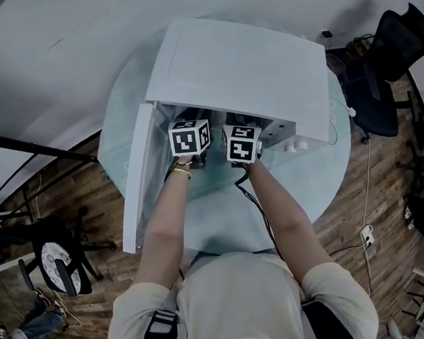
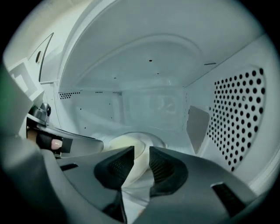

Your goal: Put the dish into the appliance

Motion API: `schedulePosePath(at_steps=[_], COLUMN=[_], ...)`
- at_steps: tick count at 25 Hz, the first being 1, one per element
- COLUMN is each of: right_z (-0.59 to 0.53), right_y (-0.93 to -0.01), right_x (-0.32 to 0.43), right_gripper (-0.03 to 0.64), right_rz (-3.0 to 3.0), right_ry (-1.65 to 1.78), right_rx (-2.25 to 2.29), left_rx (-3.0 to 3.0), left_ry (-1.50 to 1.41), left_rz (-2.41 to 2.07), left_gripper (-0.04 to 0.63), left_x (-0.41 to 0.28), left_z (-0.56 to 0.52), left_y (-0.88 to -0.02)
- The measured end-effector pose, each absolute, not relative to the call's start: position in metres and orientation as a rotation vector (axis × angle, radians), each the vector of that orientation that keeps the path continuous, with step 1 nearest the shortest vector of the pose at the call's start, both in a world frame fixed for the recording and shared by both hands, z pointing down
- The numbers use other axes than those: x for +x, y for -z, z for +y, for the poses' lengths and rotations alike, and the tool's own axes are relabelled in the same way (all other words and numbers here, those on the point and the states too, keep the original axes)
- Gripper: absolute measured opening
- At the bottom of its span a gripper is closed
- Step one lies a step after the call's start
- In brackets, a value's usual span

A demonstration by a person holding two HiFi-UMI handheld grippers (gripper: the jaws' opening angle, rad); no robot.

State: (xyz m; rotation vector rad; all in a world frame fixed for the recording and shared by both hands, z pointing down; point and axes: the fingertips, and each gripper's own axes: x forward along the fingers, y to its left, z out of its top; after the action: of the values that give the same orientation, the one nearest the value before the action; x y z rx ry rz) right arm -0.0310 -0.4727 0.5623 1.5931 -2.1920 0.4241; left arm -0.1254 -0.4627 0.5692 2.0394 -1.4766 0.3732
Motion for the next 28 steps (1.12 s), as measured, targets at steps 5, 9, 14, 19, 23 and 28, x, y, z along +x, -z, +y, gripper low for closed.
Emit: schedulePosePath(at_steps=[5, 9, 14, 19, 23, 28], right_z=[-0.459, -0.444, -0.417, -0.383, -0.354, -0.317], right_y=[-0.556, -0.548, -0.537, -0.526, -0.513, -0.500], right_x=[-0.023, -0.020, -0.015, -0.009, -0.004, 0.005], right_gripper=[0.109, 0.107, 0.105, 0.073, 0.040, 0.020], right_rz=[-2.198, -2.215, -2.236, -2.241, -2.261, -2.270], right_ry=[-0.430, -0.446, -0.455, -0.451, -0.449, -0.436], right_rx=[1.609, 1.614, 1.607, 1.607, 1.623, 1.641], left_rx=[2.039, 2.053, 2.061, 2.068, 2.074, 2.074], left_ry=[-0.364, -0.350, -0.327, -0.332, -0.310, -0.279], left_rz=[-1.479, -1.482, -1.491, -1.511, -1.518, -1.522], left_gripper=[0.123, 0.123, 0.123, 0.123, 0.112, 0.045], left_x=[-0.124, -0.121, -0.119, -0.115, -0.109, -0.103], left_z=[-0.448, -0.432, -0.405, -0.372, -0.343, -0.307], left_y=[-0.564, -0.554, -0.540, -0.532, -0.523, -0.515])
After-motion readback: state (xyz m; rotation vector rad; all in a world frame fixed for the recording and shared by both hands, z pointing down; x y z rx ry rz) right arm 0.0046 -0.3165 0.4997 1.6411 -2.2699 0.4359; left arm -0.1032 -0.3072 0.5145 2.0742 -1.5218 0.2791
